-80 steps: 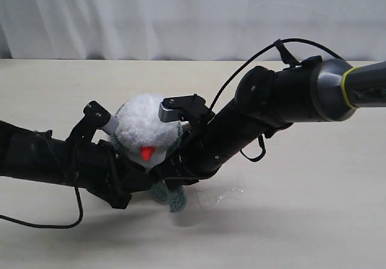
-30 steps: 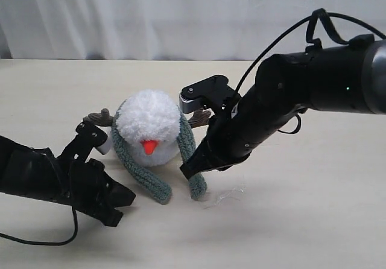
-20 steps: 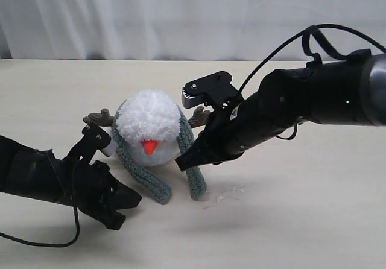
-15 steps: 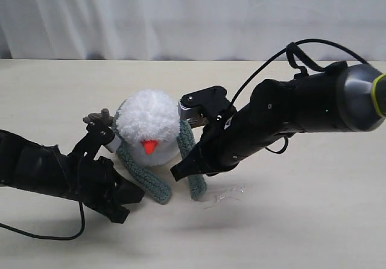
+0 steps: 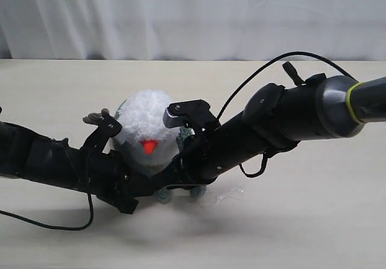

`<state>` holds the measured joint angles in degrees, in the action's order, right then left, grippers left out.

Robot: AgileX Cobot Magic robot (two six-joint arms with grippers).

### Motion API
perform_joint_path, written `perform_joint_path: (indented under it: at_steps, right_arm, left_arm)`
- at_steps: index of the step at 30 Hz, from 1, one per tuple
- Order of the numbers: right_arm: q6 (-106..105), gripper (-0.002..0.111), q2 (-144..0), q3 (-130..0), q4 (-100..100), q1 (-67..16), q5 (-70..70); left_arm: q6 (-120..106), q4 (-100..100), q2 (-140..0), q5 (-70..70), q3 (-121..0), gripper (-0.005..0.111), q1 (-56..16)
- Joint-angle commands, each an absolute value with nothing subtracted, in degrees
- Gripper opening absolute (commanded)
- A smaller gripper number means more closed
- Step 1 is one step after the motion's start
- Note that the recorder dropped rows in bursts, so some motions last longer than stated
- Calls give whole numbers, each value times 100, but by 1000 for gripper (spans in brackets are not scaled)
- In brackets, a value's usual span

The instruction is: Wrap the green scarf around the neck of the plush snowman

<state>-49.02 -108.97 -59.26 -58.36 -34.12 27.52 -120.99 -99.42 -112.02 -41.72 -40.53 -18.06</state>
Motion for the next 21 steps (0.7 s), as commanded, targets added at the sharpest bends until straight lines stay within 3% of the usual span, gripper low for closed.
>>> perform_joint_path:
  at_steps: [1, 5, 14, 21]
  right_arm:
    - [-5312, 4, -10763, -6036, -6016, -3416, 3203]
    - [-5048, 4, -10449, -6061, -5325, -3405, 3207]
    - [-1892, 4, -9963, -6061, -1835, -3405, 2565]
    - [-996, 4, -10160, -5904, -930, -3405, 2173]
  left_arm:
    - [-12273, -9995, -11216, -4480, -4084, 0, -1801]
    - [-12273, -9964, -11150, -4445, -4084, 0, -1801]
    - [-11732, -9208, -10954, -4329, -4084, 0, -1801]
    - [-11237, -8744, -10954, -3931, -4084, 0, -1801]
